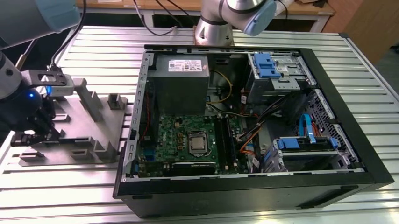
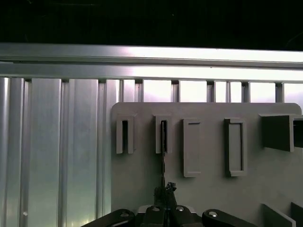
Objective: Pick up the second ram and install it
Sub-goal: 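Pick up the second ram and move it above second insertion slot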
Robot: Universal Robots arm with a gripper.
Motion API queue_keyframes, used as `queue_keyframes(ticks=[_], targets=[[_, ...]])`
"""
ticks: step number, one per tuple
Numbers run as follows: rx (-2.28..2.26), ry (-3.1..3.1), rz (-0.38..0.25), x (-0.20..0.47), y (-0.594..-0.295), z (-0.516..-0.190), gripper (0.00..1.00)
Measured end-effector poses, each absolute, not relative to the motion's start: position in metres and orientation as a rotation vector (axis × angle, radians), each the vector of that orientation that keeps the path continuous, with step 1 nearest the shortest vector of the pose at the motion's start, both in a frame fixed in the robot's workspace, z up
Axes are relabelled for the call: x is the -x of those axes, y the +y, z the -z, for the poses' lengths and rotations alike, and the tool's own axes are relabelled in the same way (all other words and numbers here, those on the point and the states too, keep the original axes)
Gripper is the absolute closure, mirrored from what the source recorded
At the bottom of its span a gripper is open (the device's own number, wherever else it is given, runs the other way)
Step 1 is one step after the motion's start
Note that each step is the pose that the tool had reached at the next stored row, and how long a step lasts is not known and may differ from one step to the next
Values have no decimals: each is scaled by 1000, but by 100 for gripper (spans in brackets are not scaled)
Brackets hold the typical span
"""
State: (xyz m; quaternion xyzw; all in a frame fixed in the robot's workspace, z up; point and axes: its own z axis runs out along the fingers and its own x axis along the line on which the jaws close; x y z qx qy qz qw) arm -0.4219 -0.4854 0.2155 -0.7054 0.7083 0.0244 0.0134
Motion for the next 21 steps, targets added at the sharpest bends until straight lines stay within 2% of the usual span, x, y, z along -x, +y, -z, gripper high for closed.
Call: queue_keyframes(ticks=[11, 13, 14, 15, 16, 17, 21], targets=[[2197, 2206, -76, 425, -485, -214, 89], [2197, 2206, -76, 425, -485, -214, 77], [2197, 2206, -76, 425, -485, -214, 77], [2197, 2206, -76, 425, -485, -214, 71], [2197, 2206, -76, 425, -485, -214, 71], [2197, 2206, -76, 425, -485, -214, 64], [2199, 2205, -76, 425, -485, -210, 64]])
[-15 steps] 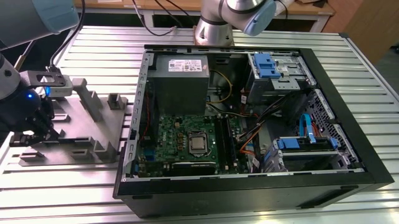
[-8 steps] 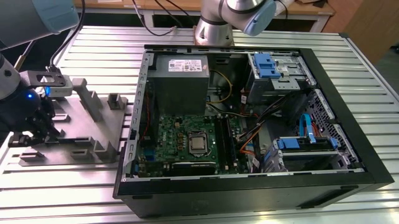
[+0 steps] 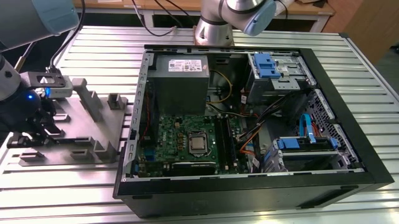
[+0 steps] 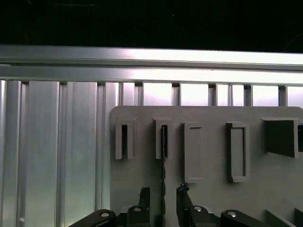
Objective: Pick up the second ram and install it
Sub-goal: 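Pick up the second ram and move it above second insertion slot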
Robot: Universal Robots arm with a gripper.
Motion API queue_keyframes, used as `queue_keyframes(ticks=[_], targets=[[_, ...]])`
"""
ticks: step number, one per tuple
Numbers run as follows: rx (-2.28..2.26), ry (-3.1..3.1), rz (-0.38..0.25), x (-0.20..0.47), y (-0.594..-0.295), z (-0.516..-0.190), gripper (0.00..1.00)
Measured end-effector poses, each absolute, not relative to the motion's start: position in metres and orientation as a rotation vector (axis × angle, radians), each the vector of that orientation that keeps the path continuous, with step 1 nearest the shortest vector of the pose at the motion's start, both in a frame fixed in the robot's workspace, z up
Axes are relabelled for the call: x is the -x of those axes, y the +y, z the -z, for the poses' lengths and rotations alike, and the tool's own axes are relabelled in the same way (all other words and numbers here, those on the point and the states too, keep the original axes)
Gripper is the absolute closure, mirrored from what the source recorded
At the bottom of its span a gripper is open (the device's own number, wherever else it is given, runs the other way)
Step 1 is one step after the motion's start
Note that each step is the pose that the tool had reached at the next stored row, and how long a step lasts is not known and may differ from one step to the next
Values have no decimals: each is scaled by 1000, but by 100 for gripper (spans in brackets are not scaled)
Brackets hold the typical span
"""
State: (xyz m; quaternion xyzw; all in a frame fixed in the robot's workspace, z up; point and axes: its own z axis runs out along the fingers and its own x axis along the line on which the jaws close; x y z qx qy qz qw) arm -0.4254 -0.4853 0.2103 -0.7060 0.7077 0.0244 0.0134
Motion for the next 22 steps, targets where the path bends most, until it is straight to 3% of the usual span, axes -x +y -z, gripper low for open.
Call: queue_keyframes(ticks=[18, 22], targets=[[2201, 2206, -80, 429, -484, -196, 64], [2201, 2206, -80, 429, -484, -196, 73]])
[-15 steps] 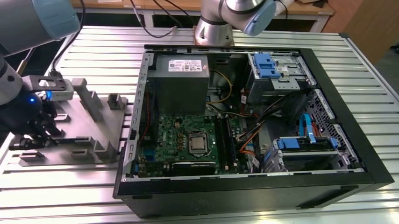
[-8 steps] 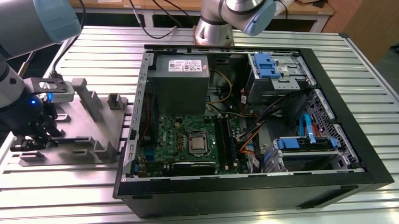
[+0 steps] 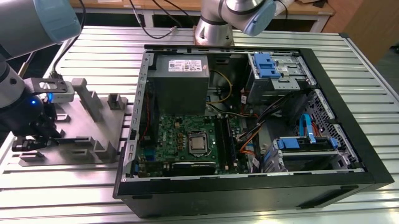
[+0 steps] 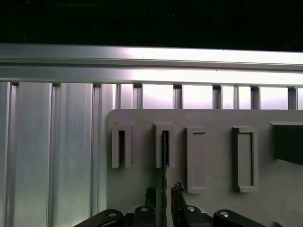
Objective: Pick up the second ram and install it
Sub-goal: 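Pick up the second ram and move it above second insertion slot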
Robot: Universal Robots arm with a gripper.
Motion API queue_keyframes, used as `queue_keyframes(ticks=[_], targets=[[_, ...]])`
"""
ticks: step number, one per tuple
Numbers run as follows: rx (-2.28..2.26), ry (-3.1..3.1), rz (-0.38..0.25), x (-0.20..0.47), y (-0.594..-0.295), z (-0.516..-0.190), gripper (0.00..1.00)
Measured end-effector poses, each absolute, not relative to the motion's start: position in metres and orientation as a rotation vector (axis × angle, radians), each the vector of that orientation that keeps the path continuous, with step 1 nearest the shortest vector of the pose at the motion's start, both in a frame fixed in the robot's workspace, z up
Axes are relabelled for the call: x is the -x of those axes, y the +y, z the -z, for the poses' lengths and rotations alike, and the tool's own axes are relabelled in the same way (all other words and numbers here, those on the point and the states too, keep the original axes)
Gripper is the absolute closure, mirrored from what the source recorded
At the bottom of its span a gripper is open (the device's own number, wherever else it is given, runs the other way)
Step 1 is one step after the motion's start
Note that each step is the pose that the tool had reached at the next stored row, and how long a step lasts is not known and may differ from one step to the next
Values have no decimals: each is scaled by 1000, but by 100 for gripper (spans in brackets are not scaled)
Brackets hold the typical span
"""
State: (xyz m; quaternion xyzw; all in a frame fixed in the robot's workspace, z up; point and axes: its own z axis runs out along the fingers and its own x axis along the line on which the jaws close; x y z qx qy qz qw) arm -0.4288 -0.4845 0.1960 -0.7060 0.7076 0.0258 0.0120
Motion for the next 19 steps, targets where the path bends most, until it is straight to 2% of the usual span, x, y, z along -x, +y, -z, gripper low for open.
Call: queue_keyframes(ticks=[19], targets=[[2201, 2207, -81, 429, -483, -198, 73]])
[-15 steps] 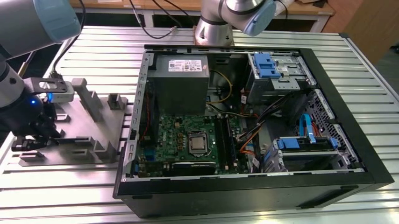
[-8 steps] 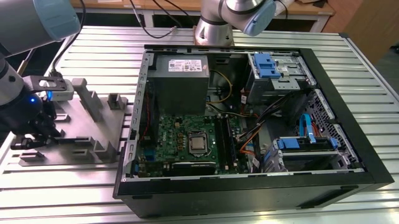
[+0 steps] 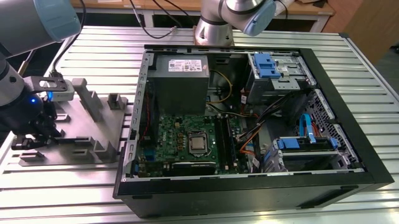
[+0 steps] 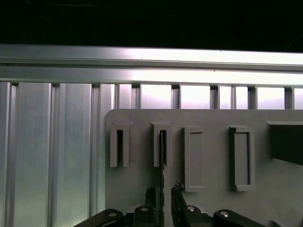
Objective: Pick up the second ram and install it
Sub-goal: 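Pick up the second ram and move it above second insertion slot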
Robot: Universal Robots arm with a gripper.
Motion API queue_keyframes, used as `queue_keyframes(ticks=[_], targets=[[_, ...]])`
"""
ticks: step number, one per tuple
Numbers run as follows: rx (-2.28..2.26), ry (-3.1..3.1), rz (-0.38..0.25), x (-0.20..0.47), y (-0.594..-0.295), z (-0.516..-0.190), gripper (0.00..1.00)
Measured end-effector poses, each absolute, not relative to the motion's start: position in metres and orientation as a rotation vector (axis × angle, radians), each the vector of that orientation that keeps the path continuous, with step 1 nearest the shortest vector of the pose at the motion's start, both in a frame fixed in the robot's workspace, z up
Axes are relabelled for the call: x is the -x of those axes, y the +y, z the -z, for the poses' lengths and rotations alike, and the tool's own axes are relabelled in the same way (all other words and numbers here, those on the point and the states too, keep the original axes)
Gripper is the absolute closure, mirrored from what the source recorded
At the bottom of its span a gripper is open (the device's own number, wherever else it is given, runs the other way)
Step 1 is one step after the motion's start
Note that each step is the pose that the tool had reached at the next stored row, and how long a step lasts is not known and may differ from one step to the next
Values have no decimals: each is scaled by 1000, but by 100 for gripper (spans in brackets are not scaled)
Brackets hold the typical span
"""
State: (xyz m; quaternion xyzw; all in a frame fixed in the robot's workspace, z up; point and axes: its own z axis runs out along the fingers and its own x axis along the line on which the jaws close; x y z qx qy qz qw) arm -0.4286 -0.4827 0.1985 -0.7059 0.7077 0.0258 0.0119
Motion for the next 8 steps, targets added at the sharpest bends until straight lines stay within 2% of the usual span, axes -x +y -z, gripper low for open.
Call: queue_keyframes(ticks=[5, 6, 8], targets=[[2201, 2206, -81, 428, -483, -198, 74], [2201, 2206, -81, 428, -483, -198, 81], [2201, 2206, -81, 428, -483, -198, 81]])
